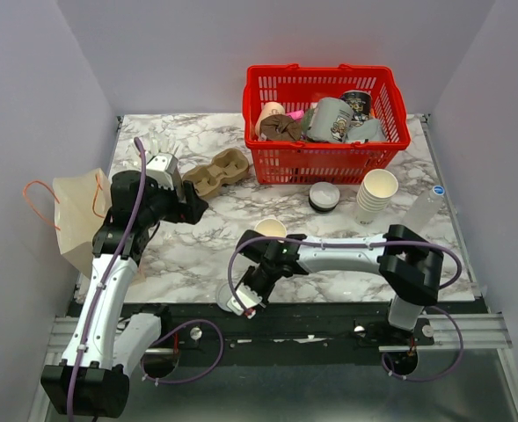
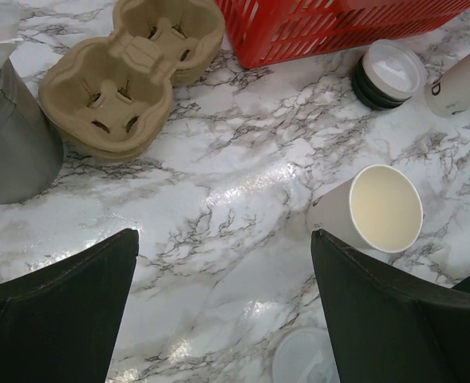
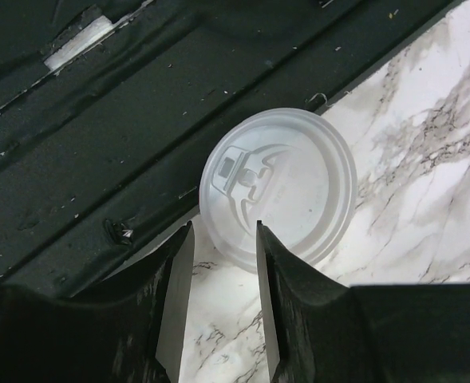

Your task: Pack the takeout coffee

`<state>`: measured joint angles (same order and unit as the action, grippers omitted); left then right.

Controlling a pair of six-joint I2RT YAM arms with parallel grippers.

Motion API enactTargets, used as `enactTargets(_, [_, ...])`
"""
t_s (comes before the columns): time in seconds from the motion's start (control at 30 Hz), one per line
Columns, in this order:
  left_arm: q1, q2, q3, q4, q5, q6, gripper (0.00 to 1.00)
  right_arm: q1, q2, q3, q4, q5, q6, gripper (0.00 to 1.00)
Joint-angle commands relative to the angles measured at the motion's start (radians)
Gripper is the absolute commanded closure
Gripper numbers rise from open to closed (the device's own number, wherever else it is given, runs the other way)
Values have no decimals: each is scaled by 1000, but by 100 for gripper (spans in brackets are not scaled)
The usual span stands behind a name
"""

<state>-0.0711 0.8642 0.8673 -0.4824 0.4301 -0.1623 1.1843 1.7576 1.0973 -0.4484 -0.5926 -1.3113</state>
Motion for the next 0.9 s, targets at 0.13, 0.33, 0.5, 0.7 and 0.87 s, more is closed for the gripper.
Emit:
enactTargets(0.13, [11, -22, -17, -35, 12, -16, 4, 34, 77, 45, -21, 36, -75, 60])
enactTargets(0.33, [14, -25, -2, -44, 9, -5, 4, 35, 74, 52, -41, 40, -98, 82])
enactTargets(0.5, [16, -24, 15, -39, 16, -2, 4, 32, 10, 56, -70, 46, -111, 95])
enactTargets(0.7, [16, -22, 82, 25, 7, 24, 4, -75, -20, 299, -208, -57, 42, 99])
enactTargets(0.87, [16, -25, 151, 140, -24, 64, 4, -198, 72, 694, -514, -275, 329, 99])
